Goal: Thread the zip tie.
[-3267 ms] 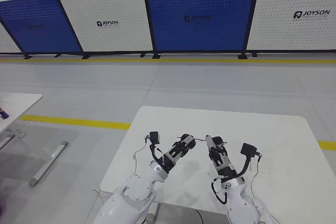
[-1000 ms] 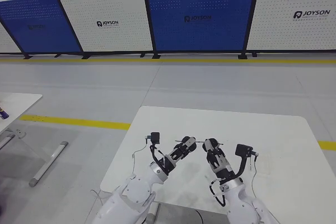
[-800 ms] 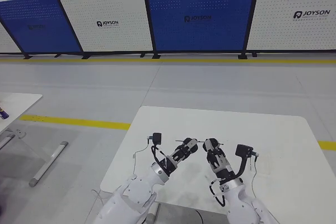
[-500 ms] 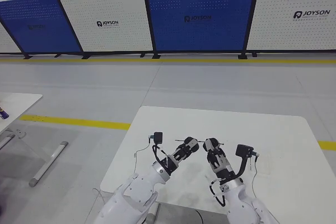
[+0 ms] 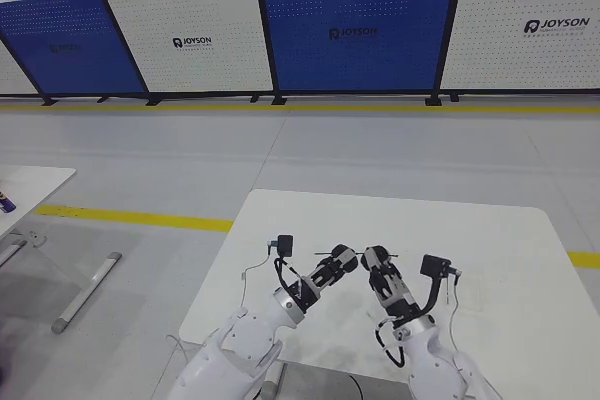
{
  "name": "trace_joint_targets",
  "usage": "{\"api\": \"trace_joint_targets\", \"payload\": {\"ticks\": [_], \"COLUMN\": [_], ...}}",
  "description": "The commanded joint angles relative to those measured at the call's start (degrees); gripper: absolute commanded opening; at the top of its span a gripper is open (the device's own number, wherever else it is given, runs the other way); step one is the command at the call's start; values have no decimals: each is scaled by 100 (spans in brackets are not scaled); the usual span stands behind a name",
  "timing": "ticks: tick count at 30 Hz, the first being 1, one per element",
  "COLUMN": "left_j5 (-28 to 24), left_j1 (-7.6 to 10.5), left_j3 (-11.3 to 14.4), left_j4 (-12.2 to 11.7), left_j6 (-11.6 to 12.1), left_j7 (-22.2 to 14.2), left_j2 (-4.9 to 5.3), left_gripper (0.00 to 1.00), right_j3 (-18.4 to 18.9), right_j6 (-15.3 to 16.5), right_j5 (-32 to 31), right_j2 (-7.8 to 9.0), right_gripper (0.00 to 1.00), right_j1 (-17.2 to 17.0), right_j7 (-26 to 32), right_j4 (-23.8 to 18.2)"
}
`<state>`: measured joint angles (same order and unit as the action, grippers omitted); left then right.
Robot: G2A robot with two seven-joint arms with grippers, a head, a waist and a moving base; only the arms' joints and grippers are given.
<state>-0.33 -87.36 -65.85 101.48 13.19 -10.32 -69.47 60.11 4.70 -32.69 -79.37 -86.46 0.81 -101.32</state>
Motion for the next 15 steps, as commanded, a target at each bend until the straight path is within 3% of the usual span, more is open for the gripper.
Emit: {"api": "trace_joint_targets", "payload": {"ticks": [1, 15], "left_j5": [10, 68], "left_j1": [0, 12], "left_j3": [5, -5], "left_j4": [7, 35], "left_j6": [0, 8], "left_j7": [-10, -13], "left_j2": [2, 14], "left_gripper": [0, 0], "right_j3": [18, 164], "right_j6": [-12, 68], "right_j5": [-13, 376], "right_j2": [3, 25], "right_gripper": [0, 0], "right_j1": [-1, -26], "right_j7": [14, 384], "right_j4": [-5, -109]}}
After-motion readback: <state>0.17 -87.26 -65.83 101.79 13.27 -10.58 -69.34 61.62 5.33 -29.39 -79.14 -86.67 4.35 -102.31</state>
